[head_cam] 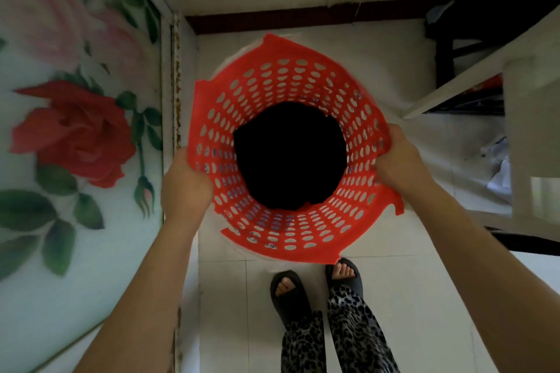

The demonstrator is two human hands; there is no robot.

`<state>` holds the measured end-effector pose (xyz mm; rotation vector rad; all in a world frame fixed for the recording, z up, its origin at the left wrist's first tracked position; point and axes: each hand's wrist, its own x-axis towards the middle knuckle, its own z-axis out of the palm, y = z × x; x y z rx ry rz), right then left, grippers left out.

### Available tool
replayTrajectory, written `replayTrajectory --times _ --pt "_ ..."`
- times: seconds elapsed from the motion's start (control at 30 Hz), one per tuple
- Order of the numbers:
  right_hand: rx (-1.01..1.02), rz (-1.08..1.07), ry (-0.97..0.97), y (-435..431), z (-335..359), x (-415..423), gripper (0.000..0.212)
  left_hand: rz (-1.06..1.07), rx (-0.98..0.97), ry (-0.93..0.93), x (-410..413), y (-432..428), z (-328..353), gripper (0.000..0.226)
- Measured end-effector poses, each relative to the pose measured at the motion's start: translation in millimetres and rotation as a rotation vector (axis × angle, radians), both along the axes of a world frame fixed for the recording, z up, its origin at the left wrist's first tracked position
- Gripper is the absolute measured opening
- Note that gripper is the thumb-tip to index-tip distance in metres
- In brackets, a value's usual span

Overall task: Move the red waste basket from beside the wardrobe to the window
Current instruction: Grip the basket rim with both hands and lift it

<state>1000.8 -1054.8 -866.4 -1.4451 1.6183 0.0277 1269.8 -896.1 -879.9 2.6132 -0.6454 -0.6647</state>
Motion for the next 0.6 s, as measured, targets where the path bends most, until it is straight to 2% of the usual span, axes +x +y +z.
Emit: replayTrajectory --times 0.2,0.33,0.6 --pt "-0.001 0.027 -0.01 2 110 7 0.055 0.013 -0.004 -0.055 2 2 119 0.025" --pt "-0.043 -0.008 -0.036 6 173 5 0.045 0.043 -0.011 -0.09 1 6 187 0.018" --pt "-0.141 0.008 -0.044 2 297 -2 0.051 0.106 -0.135 -0.192 -10 6 314 0.018"
